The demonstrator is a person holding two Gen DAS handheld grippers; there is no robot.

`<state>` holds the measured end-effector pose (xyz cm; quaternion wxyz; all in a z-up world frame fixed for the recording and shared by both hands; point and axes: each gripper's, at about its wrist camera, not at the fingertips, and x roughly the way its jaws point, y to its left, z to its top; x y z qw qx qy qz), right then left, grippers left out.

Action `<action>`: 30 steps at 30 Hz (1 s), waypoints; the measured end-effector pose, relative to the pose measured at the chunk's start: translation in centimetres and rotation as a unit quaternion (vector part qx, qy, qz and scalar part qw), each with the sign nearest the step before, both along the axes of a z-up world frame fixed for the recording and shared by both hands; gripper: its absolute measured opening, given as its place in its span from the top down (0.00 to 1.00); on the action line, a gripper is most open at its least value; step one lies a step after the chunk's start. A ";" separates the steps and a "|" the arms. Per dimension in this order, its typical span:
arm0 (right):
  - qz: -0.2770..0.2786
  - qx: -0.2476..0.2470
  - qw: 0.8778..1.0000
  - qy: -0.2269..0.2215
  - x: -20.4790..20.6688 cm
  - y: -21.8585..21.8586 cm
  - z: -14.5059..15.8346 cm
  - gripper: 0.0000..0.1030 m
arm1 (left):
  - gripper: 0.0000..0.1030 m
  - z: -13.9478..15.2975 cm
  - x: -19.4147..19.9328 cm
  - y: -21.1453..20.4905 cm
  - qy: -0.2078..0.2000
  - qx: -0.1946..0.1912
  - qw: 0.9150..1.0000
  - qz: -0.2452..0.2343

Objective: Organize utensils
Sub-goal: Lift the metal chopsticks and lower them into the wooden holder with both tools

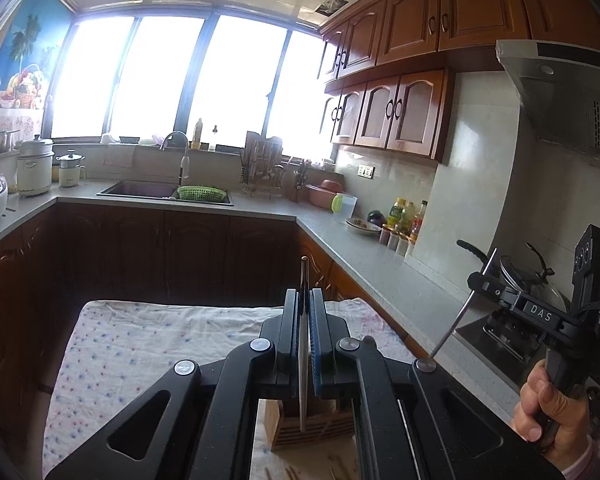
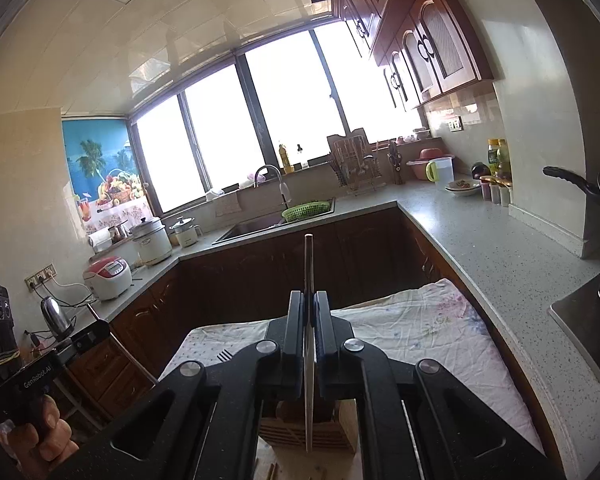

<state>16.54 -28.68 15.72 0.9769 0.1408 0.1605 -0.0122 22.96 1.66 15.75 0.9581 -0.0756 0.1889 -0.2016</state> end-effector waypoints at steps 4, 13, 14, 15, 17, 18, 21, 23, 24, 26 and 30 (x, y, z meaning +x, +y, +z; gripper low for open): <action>-0.003 0.009 1.000 0.004 2.9 -0.6 -1.1 0.95 | 0.97 -2.0 3.4 -1.3 0.004 -0.001 1.000 0.012; -0.007 0.041 0.999 0.026 6.1 -1.5 -7.0 0.95 | 0.97 -8.0 8.8 -3.2 0.034 -0.016 0.999 0.026; -0.008 0.041 0.999 0.027 6.2 -1.4 -7.6 0.95 | 0.97 -8.6 9.2 -3.3 0.039 -0.015 0.999 0.029; -0.007 0.042 0.999 0.028 6.4 -1.3 -8.0 0.95 | 0.97 -9.2 9.6 -3.5 0.043 -0.016 0.999 0.029; -0.008 0.039 0.999 0.036 6.6 -1.1 -9.0 0.95 | 0.97 -10.3 10.2 -3.7 0.050 -0.015 0.998 0.028; -0.006 0.039 0.998 0.038 6.8 -1.0 -9.3 0.95 | 0.97 -10.8 10.5 -3.9 0.054 -0.011 0.998 0.028; -0.008 0.029 0.998 0.052 7.1 -0.5 -10.4 0.95 | 0.97 -11.5 10.8 -4.3 0.054 -0.007 0.998 0.032; -0.009 0.029 0.997 0.064 7.3 -0.5 -11.2 0.95 | 0.97 -11.6 10.9 -4.0 0.055 -0.006 0.998 0.032; -0.010 0.029 0.997 0.068 7.4 -0.5 -11.4 0.95 | 0.97 -11.6 11.3 -4.1 0.058 -0.008 0.998 0.032; -0.012 0.033 0.997 0.071 7.5 -0.7 -11.7 0.95 | 0.96 -11.8 11.1 -3.8 0.059 -0.007 0.998 0.031; -0.014 0.035 0.996 0.075 7.5 -0.9 -11.7 0.95 | 0.96 -11.6 11.2 -4.1 0.058 -0.002 0.998 0.032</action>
